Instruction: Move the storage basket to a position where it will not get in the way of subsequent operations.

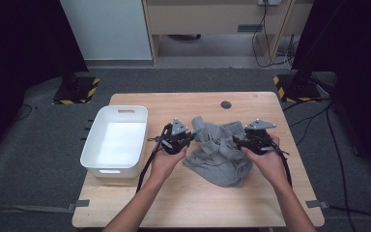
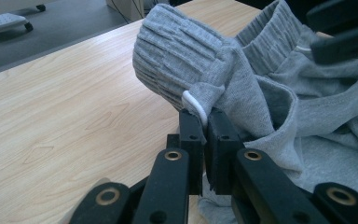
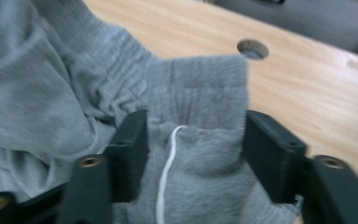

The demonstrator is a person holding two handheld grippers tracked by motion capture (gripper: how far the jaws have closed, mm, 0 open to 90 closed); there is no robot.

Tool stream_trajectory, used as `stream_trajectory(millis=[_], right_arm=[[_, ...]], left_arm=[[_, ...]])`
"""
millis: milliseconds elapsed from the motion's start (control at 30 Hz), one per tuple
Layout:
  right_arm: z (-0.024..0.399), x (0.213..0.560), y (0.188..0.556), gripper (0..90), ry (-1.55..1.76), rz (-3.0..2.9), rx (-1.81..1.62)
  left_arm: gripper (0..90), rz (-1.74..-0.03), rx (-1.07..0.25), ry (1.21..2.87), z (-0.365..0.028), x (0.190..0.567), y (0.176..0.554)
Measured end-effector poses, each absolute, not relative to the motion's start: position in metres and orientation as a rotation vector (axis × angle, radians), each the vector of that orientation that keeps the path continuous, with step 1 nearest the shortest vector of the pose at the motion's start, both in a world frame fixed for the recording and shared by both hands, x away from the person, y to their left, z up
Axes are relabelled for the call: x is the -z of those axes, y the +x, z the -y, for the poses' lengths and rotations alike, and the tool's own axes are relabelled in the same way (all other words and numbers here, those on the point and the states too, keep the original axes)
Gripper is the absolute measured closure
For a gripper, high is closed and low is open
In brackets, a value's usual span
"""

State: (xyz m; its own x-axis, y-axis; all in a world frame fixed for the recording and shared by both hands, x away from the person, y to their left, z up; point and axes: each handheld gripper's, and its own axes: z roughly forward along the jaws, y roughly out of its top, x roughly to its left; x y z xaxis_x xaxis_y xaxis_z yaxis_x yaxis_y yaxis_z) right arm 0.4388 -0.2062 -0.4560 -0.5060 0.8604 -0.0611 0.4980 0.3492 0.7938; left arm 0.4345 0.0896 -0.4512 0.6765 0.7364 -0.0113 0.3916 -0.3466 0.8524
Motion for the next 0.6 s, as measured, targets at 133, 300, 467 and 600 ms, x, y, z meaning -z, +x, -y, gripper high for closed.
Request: stream_trajectory(millis=[133,300,467,600], right_arm=[[0.204,0.469,0.439,38.0,1.214,-2.173,-0.967],[0.207,0.478,0.436,48.8,1.234,-2.203,-0.927],[0.212,0.481,0.435,68.8,1.248,-2.246,-0.94],[0.215,0.48,0.434,82.6,1.247,-2.262,-0.973]], left_arm=[[86.1,-0.873,-0.473,1.973,-0.089,0.451,0.435],[86.1,-0.871,-0.471,1.975,-0.089,0.452,0.435],[86.0,-0.866,-0.467,1.983,-0.087,0.454,0.434],[85.9,-0.87,-0.462,1.99,-0.087,0.457,0.433]])
